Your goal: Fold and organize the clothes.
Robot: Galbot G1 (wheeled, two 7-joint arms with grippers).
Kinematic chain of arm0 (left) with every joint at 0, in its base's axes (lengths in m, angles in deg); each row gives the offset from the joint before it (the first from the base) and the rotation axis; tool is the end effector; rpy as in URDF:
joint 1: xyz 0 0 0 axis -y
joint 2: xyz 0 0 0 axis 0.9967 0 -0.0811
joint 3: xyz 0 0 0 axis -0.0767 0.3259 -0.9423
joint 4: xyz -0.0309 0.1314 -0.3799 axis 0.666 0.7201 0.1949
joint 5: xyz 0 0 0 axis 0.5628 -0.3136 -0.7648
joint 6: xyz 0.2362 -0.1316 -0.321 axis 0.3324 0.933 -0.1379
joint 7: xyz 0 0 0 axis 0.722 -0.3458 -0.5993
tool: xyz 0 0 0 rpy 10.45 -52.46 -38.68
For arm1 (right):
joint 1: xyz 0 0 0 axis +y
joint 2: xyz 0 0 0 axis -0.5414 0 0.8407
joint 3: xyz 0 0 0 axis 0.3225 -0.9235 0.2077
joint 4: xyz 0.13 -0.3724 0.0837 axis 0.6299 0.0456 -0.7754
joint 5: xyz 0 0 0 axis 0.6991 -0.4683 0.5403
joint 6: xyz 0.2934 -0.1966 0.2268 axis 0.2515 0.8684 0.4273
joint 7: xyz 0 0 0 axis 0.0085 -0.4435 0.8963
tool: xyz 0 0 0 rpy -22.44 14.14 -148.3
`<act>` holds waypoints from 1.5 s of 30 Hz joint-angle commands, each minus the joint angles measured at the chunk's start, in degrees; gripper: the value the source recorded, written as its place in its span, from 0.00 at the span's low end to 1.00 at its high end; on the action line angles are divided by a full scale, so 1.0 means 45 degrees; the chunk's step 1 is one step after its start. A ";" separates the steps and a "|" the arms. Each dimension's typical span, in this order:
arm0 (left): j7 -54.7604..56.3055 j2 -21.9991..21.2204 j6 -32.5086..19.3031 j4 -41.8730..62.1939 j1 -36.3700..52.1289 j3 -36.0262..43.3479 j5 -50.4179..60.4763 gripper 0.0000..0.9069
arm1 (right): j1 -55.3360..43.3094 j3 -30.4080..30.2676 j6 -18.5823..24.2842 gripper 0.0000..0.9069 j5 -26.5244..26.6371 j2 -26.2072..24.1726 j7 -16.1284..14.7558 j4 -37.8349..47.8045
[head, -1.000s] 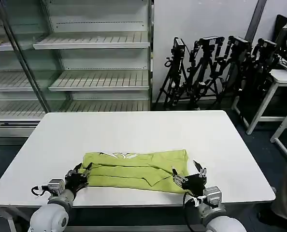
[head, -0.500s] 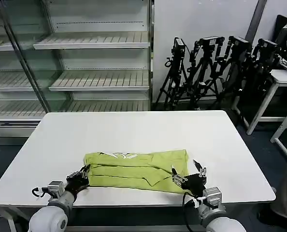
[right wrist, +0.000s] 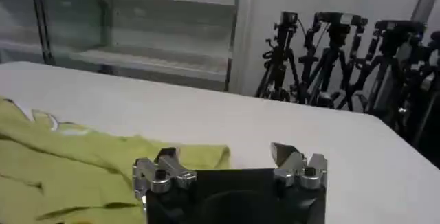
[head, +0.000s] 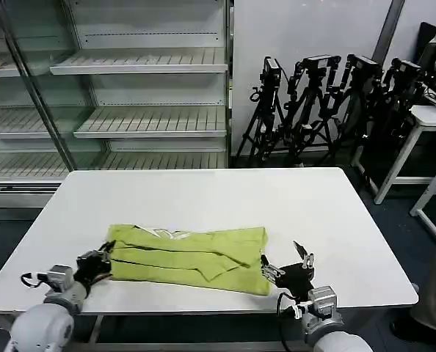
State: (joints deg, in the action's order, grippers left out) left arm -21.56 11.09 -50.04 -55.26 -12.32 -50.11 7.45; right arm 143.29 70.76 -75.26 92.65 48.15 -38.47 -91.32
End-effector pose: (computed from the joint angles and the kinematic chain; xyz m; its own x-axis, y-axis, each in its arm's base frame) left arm 0.3159 0.1873 -0.2955 -0.9290 0.0262 0.3692 0.0812 0.9876 0.1340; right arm 0.2396 0.0220 -0.2428 -0.9540 -0.1681 0.2484 -0.1985 0.9747 -0.1029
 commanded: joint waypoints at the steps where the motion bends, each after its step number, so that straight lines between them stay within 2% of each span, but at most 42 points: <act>1: -0.1114 0.2515 -0.0072 0.0539 -0.0501 -0.2719 0.0199 0.01 | 0.0011 -0.0128 0.0248 1.00 -0.0193 0.0227 0.0021 -0.0081; 5: -0.1547 0.3310 -0.0035 0.0899 -0.1007 -0.3605 0.0013 0.01 | 0.0029 -0.0315 0.0362 1.00 -0.0222 0.0488 0.0003 -0.0109; 9: -0.1796 0.3224 0.0021 0.0483 -0.0748 -0.4072 0.0045 0.01 | -0.0126 -0.0357 0.0520 1.00 -0.0270 0.0889 0.0046 0.0038; 13: -0.1726 0.3125 0.0239 -0.0274 -0.1095 -0.3667 0.0008 0.01 | -0.0021 -0.0289 0.0771 1.00 -0.0364 0.0977 0.0029 0.0036; 18: 0.0042 0.1939 0.0987 -0.2793 -0.0578 -0.1125 -0.0080 0.01 | 0.0287 -0.0056 0.1424 1.00 -0.0505 0.1025 0.0158 -0.0118; 23: 0.1199 0.1395 0.1033 -0.4247 -0.0488 0.1140 -0.0211 0.01 | 0.0625 0.0005 0.1831 1.00 -0.0822 0.1420 0.0170 -0.0270; 32: 0.1270 0.0592 0.0734 -0.3893 0.0202 0.3030 0.0332 0.01 | 0.1049 -0.0046 0.2238 1.00 -0.1753 0.1599 0.0207 -0.0374; 35: 0.1271 0.0254 0.0747 -0.3820 0.0177 0.3483 0.0393 0.01 | 0.1091 0.0199 0.2252 1.00 -0.1701 0.1467 0.0198 -0.0599; 45: 0.1463 0.0049 0.0817 -0.2913 0.1337 0.5709 0.0785 0.01 | 0.0920 0.2318 0.2180 1.00 -0.1070 0.0518 0.0013 -0.0809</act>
State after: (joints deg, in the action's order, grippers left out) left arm -16.45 13.18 -46.49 -69.85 -10.43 -34.86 9.51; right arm 147.14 75.09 -65.96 87.17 52.41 -38.34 -94.44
